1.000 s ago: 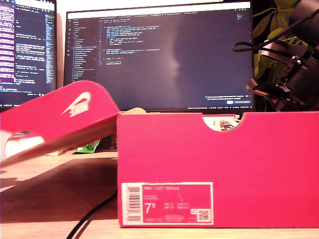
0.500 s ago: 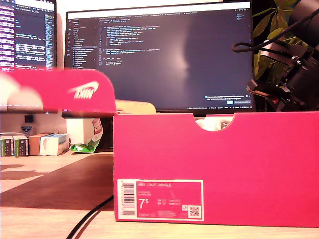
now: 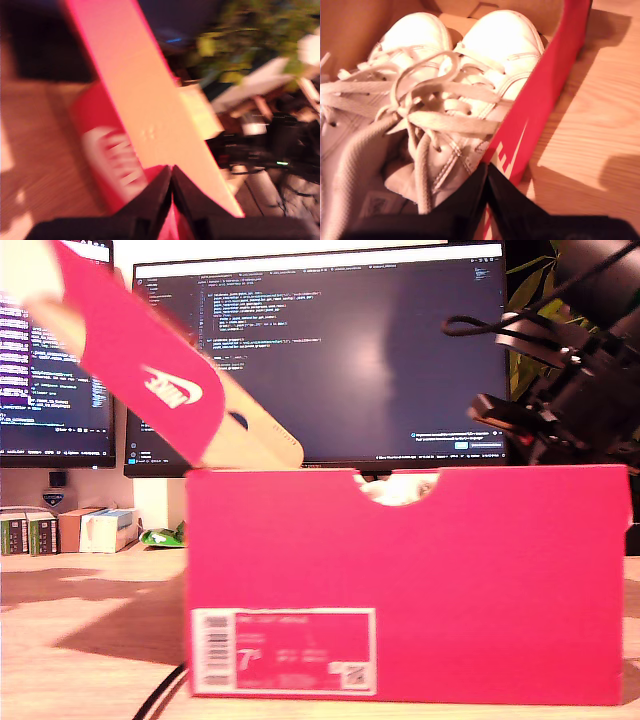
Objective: Close the red shoebox by pushing the lid with your left arm and holding the box in place with your right arm
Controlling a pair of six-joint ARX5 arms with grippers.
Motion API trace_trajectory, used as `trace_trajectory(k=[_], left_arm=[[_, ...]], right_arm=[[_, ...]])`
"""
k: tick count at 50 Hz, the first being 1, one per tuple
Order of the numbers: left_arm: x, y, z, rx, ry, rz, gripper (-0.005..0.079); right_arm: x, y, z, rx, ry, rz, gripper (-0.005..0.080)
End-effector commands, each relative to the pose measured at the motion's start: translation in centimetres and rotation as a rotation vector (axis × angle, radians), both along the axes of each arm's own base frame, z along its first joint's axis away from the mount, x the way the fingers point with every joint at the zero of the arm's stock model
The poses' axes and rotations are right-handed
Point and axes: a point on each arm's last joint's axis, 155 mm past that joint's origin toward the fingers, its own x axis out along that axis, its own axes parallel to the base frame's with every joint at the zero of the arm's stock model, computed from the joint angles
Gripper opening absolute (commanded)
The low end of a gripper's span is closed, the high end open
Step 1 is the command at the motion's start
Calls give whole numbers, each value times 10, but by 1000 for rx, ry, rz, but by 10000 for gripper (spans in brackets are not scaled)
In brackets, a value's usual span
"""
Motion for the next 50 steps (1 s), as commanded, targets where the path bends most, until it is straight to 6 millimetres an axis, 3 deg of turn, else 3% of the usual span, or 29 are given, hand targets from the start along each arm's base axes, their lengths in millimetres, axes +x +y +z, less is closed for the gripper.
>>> trace_trajectory(k=[1, 7, 15, 23, 31, 41, 50], left_arm=[[-12, -23, -38, 2, 143, -63, -19], [-12, -40, -31, -2, 95, -103, -19], [-10, -60, -23, -18, 82, -115, -19], [-10, -80, -15, -16, 18, -141, -19], [-3, -104, 13, -48, -163, -178, -19], [-5, -130, 57, -116, -392, -220, -19], [0, -137, 84, -145, -531, -183, -19]], right_arm=[[-14, 42, 12, 65, -22, 131, -12], [-5, 38, 20, 56, -43, 105, -12], [27, 4, 42, -6, -85, -22, -12], [54, -31, 90, -45, -163, -106, -12], [69, -52, 139, -58, -241, -141, -12], [75, -59, 177, -51, -290, -149, -12], [73, -45, 210, 20, -324, -96, -12]])
